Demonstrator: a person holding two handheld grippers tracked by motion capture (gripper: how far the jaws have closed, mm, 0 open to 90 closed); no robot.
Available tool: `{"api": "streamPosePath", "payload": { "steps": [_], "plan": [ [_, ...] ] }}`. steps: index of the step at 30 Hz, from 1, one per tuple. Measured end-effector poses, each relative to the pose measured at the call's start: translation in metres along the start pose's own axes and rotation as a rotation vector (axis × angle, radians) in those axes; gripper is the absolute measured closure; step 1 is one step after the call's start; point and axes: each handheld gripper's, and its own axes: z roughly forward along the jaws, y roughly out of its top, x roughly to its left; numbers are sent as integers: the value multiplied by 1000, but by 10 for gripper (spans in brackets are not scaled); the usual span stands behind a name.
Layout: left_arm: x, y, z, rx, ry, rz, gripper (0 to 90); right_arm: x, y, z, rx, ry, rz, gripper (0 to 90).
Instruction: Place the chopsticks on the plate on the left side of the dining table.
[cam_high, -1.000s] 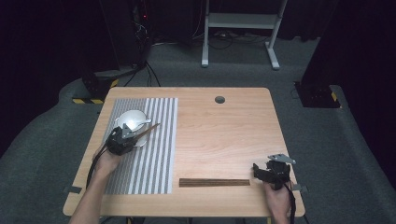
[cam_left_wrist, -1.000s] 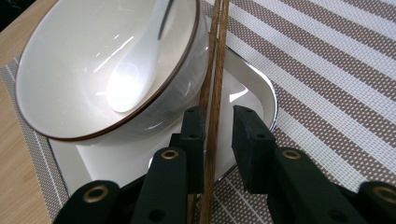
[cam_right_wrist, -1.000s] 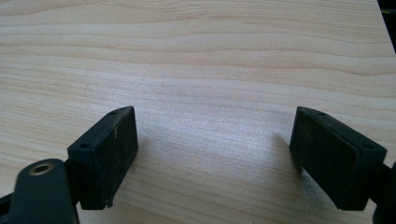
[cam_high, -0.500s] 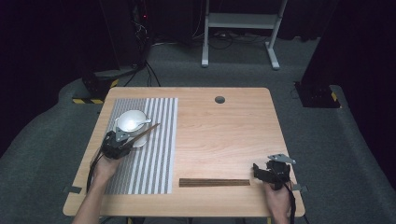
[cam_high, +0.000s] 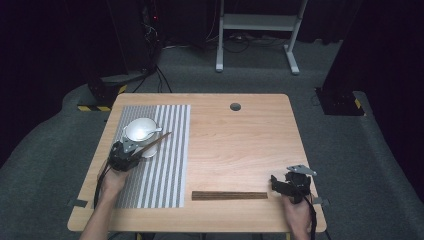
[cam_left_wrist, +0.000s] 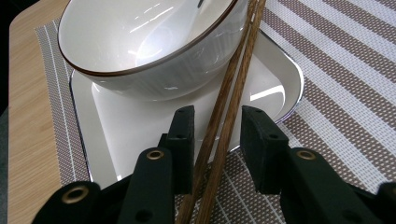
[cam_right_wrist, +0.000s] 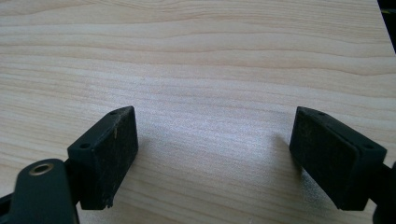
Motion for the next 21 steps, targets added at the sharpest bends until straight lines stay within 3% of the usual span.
{"api": "streamPosePath", "payload": {
  "steps": [21],
  "plan": [
    [8,0,5,20,21,-13,634,0,0,0,-1,-1,0,148]
  ]
}}
